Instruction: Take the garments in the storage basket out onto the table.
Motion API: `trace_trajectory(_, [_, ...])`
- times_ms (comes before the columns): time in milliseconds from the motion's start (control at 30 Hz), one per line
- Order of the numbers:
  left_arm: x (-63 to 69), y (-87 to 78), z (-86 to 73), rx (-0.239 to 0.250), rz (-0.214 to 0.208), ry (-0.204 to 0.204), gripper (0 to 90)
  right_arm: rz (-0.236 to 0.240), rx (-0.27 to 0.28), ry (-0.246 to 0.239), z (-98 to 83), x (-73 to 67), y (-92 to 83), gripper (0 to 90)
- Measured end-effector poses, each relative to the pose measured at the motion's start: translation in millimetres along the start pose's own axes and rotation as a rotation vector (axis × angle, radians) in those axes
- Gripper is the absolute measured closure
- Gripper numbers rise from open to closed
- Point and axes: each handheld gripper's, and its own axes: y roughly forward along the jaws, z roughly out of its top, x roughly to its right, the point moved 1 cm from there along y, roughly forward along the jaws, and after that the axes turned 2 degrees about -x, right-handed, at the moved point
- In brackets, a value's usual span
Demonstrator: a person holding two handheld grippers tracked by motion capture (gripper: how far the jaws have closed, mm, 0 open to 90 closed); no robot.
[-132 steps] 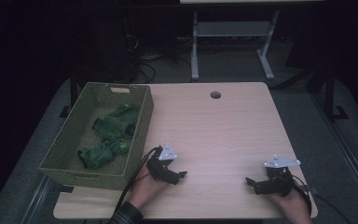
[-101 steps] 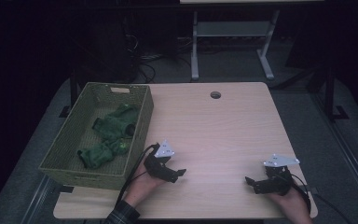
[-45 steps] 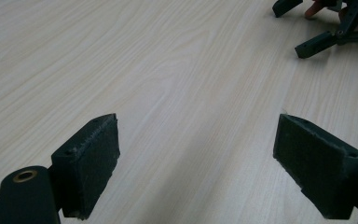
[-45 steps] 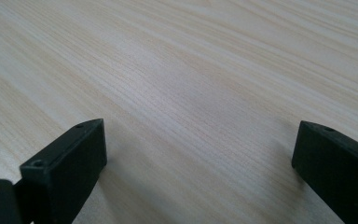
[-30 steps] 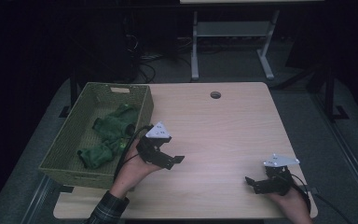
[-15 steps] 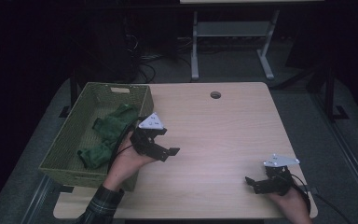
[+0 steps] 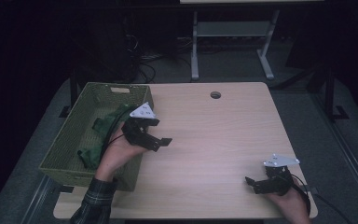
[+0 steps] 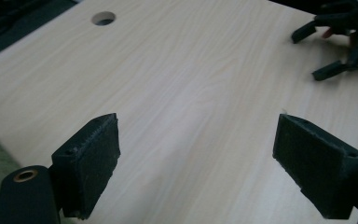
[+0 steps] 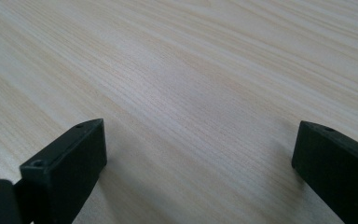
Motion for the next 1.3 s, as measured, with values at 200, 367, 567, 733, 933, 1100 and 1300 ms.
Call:
trace_trajectory(200, [-10.4,-5.2,-5.7,-0.002,0.012,-0.034,13.9,0.0,0.0,0.0,0.0,0.0,0.0,2.5])
trace_trajectory(367, [-14.2,-10.6,-10.9,-0.013,0.028,-0.036,14.0,0.0,0.0,0.0,0.0,0.0,0.0,2.5])
trace_trajectory(567, [-22.8,-21.4,-18.2,-0.007,0.053,-0.063,14.5,0.0,0.0,0.0,0.0,0.1,0.0,2.5])
trace_trajectory(733, [-30.9,-26.9,-25.1,-0.009,0.082,-0.093,14.5,0.0,0.0,-0.001,0.0,0.2,0.0,2.5])
trace_trajectory(933, [-41.0,-39.0,-33.9,-0.007,0.119,-0.114,18.8,0.0,-0.001,-0.001,0.0,0.2,0.0,2.5])
trace_trajectory(1100, [-51.0,-49.0,-43.9,-0.017,0.171,-0.147,21.4,0.0,-0.001,-0.001,0.0,0.1,0.0,2.5])
trace_trajectory(1300, [-61.5,-55.7,-54.1,-0.027,0.202,-0.17,23.6,0.001,0.0,0.0,0.0,0.0,0.0,2.5])
